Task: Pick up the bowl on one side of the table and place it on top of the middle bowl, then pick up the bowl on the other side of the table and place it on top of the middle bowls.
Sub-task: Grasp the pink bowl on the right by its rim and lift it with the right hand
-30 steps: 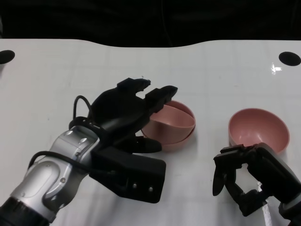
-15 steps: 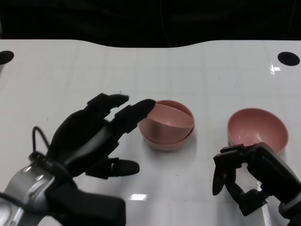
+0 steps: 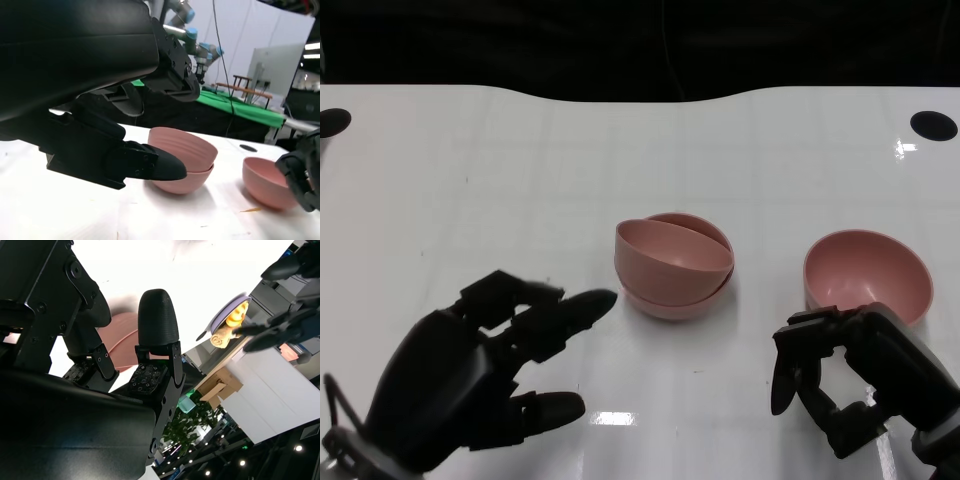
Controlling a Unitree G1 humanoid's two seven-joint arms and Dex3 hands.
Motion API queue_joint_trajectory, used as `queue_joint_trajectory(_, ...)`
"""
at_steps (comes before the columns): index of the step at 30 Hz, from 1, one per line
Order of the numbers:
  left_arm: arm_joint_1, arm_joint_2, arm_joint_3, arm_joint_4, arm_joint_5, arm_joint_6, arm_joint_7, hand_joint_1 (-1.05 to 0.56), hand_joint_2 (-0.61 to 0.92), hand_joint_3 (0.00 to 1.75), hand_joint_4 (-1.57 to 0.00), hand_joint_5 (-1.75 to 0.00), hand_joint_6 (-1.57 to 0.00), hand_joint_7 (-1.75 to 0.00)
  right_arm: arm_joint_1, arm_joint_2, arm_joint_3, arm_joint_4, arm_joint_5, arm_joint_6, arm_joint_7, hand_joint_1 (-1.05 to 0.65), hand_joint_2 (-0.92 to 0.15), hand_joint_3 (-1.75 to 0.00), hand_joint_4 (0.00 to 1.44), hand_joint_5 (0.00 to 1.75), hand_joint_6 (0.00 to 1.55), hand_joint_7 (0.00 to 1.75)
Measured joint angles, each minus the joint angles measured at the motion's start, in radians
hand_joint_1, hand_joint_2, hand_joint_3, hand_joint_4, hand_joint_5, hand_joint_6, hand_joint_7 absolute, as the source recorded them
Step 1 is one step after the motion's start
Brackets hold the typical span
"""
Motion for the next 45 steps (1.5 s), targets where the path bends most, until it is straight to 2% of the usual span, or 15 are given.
queue_joint_trajectory(2,0.037,-0.013,0.017,0.004,-0.024,-0.022,0.01,-0.36,0.92,0.2,-0.52,-0.83,-0.69,-0.25,0.0,0.0,0.0,0.0,0.0,0.001,-0.001,0.28,-0.03,-1.69,1.01,1.68,1.03,1.2)
queue_joint_trajectory(5,0.074,-0.035,0.037,0.036,-0.057,-0.09,0.05,-0.19,0.88,0.29,-0.62,-1.27,-0.7,-0.62,0.0,0.0,-0.001,0.0,-0.001,0.003,-0.001,0.27,-0.03,-1.68,1.01,1.67,1.03,1.2)
queue_joint_trajectory(8,0.082,-0.066,0.053,0.09,-0.074,-0.148,0.094,-0.08,0.58,0.88,-0.69,-1.42,-0.74,-0.84,0.0,-0.001,-0.002,0.001,-0.001,0.004,-0.001,0.29,-0.03,-1.67,1.0,1.67,1.02,1.2)
queue_joint_trajectory(10,0.079,-0.089,0.059,0.123,-0.082,-0.181,0.113,-0.03,0.49,1.07,-0.74,-1.46,-0.78,-0.91,0.0,-0.001,-0.003,0.005,0.0,0.004,-0.001,0.3,-0.03,-1.67,1.0,1.65,1.02,1.19)
queue_joint_trajectory(12,0.074,-0.112,0.064,0.156,-0.091,-0.211,0.13,0.0,0.4,1.28,-0.77,-1.6,-0.81,-1.04,0.0,-0.003,-0.005,0.007,0.005,0.005,-0.001,0.29,-0.05,-1.66,0.99,1.67,1.01,1.19)
queue_joint_trajectory(15,0.07,-0.142,0.069,0.206,-0.144,-0.246,0.132,0.01,0.32,1.45,-0.8,-1.69,-0.83,-1.21,0.0,-0.004,-0.009,0.003,0.02,0.016,0.001,0.29,-0.04,-1.64,0.99,1.71,1.01,1.18)
queue_joint_trajectory(19,0.057,-0.155,0.074,0.272,-0.235,-0.291,0.114,0.01,0.28,1.54,-0.83,-1.69,-0.84,-1.37,0.0,-0.007,-0.013,-0.007,0.023,0.044,0.001,0.3,-0.06,-1.61,0.95,1.74,0.98,1.16)
queue_joint_trajectory(21,0.051,-0.157,0.082,0.299,-0.252,-0.311,0.101,0.01,0.27,1.57,-0.87,-1.68,-0.85,-1.47,0.0,-0.008,-0.016,-0.015,0.027,0.058,0.002,0.28,-0.13,-1.51,0.93,1.69,0.95,1.12)
queue_joint_trajectory(24,0.034,-0.166,0.094,0.342,-0.283,-0.34,0.086,0.02,0.27,1.58,-0.9,-1.68,-0.85,-1.51,0.006,-0.011,-0.036,-0.062,0.029,0.118,0.007,0.2,-0.27,-1.21,0.83,1.46,0.86,0.98)
queue_joint_trajectory(27,0.029,-0.172,0.102,0.371,-0.308,-0.36,0.065,0.02,0.27,1.59,-0.91,-1.67,-0.84,-1.52,0.029,-0.026,-0.053,-0.175,0.029,0.26,0.031,0.11,-0.41,-0.96,0.74,1.23,0.76,0.8)
queue_joint_trajectory(28,0.028,-0.174,0.104,0.375,-0.316,-0.362,0.057,0.03,0.27,1.59,-0.92,-1.66,-0.85,-1.51,0.041,-0.034,-0.059,-0.222,0.018,0.317,0.039,0.02,-0.52,-0.73,0.65,1.1,0.68,0.67)
queue_joint_trajectory(30,0.027,-0.176,0.111,0.381,-0.323,-0.363,0.043,0.04,0.27,1.6,-0.92,-1.65,-0.85,-1.5,0.065,-0.053,-0.072,-0.324,-0.027,0.448,0.059,-0.07,-0.68,-0.38,0.61,0.91,0.67,0.45)
queue_joint_trajectory(32,0.027,-0.178,0.119,0.382,-0.324,-0.363,0.033,0.04,0.26,1.6,-0.93,-1.65,-0.86,-1.49,0.083,-0.069,-0.087,-0.419,-0.078,0.566,0.067,-0.15,-0.77,-0.14,0.61,0.81,0.65,0.29)
queue_joint_trajectory(36,0.026,-0.183,0.131,0.382,-0.321,-0.366,0.021,0.03,0.24,1.58,-0.92,-1.65,-0.86,-1.49,0.099,-0.093,-0.093,-0.565,-0.177,0.739,0.077,-0.19,-0.79,-0.02,0.53,0.68,0.61,0.17)
queue_joint_trajectory(45,0.026,-0.184,0.138,0.382,-0.312,-0.368,0.009,0.01,0.23,1.6,-0.92,-1.64,-0.86,-1.48,0.112,-0.137,-0.074,-0.697,-0.329,0.934,0.139,-0.3,-0.78,0.0,0.38,0.43,0.51,0.04)
